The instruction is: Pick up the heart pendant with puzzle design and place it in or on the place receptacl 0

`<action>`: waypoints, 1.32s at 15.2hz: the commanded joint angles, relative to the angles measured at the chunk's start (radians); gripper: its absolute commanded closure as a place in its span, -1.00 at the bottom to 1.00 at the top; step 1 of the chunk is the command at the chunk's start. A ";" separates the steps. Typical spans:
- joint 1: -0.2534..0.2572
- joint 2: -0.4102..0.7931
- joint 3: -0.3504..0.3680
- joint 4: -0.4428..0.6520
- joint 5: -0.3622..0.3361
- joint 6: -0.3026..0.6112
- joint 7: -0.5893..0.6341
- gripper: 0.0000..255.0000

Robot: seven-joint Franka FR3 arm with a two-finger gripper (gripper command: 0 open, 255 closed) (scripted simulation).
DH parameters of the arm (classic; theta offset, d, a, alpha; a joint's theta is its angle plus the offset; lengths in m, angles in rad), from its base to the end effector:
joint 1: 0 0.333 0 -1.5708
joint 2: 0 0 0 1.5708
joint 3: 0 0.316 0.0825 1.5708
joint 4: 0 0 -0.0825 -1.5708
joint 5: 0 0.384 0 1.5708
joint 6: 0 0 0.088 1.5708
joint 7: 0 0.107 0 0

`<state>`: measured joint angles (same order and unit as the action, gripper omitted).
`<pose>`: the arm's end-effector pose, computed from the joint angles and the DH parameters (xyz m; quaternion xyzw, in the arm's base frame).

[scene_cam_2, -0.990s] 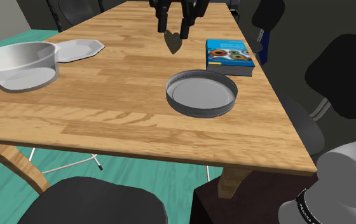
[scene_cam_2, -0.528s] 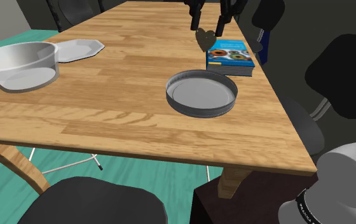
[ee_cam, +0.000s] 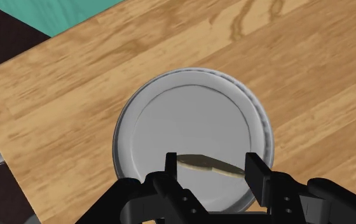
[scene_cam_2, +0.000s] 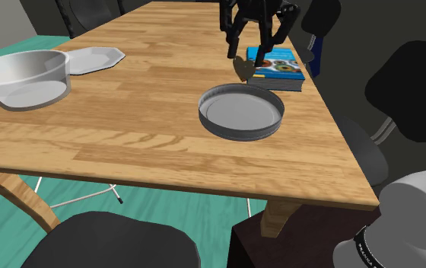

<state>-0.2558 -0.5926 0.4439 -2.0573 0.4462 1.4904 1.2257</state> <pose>0.3523 0.1679 0.6324 -0.8539 0.5103 0.0724 0.0718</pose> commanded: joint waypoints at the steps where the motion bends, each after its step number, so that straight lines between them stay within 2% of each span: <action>1: 0.002 -0.009 0.002 -0.033 0.004 0.023 -0.009 1.00; 8: 0.009 -0.032 0.020 -0.146 0.022 0.112 -0.034 1.00; 16: 0.009 -0.032 0.020 -0.146 0.022 0.112 -0.034 1.00; 17: 0.009 -0.032 0.020 -0.146 0.022 0.112 -0.034 -1.00; 20: 0.009 -0.032 0.020 -0.146 0.022 0.112 -0.034 -1.00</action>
<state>-0.2466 -0.6242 0.4641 -2.2031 0.4679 1.6022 1.1918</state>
